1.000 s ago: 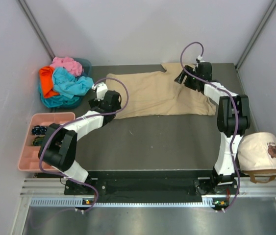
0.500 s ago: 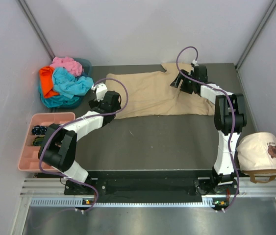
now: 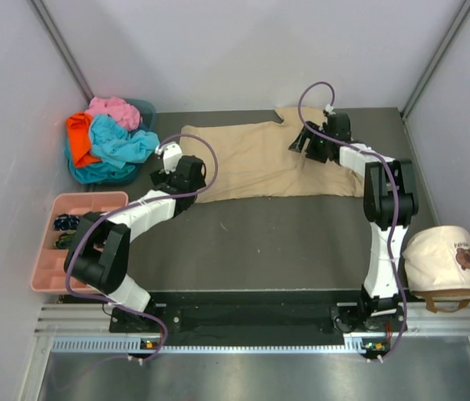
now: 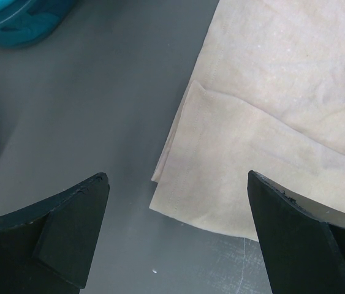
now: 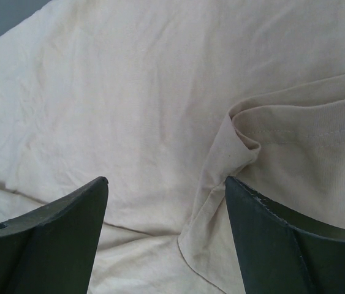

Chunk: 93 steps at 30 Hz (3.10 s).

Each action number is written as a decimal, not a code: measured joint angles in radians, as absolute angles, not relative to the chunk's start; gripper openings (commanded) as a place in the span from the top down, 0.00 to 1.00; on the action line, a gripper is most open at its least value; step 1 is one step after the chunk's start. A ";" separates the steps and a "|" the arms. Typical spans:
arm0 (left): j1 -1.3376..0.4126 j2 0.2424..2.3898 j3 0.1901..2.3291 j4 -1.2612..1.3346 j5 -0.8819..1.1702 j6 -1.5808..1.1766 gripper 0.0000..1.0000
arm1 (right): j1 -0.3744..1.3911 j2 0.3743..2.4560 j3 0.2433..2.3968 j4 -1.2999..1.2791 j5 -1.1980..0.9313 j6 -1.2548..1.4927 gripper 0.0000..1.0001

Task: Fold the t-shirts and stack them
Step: Fold the flattened tshirt in 1/3 of the way

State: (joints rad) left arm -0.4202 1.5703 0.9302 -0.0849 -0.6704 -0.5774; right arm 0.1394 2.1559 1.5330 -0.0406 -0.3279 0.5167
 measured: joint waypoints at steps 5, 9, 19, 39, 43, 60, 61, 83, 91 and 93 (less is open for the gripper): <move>-0.420 1.570 0.930 -0.085 -0.670 -0.577 0.01 | 0.141 2.156 1.531 -0.053 -0.307 0.516 0.23; -0.420 1.570 0.930 -0.085 -0.670 -0.578 0.01 | 0.141 2.156 1.520 -0.053 -0.292 0.514 0.23; -0.420 1.570 0.930 -0.085 -0.667 -0.577 0.01 | 0.142 2.156 1.512 -0.067 -0.274 0.507 0.23; -0.420 1.570 0.930 -0.088 -0.676 -0.577 0.01 | 0.142 2.206 1.455 0.238 -0.567 0.603 0.20; -0.420 1.570 0.930 -0.088 -0.676 -0.578 0.01 | 0.142 2.208 1.433 0.327 -0.647 0.638 0.19; -0.420 1.571 0.930 -0.088 -0.675 -0.578 0.01 | 0.144 2.190 1.417 0.314 -0.617 0.569 0.16; -0.420 1.571 0.930 -0.089 -0.675 -0.578 0.01 | 0.144 2.173 1.402 0.297 -0.596 0.558 0.16; -0.420 1.647 0.930 -0.063 -0.607 -0.569 0.04 | -0.060 1.623 1.047 -0.170 0.135 0.509 0.12; -0.420 1.653 0.930 -0.059 -0.595 -0.569 0.04 | -0.100 1.625 1.021 -0.226 0.146 0.564 0.28; -0.420 1.653 0.930 -0.059 -0.595 -0.569 0.04 | -0.107 1.629 1.021 -0.225 0.140 0.574 0.34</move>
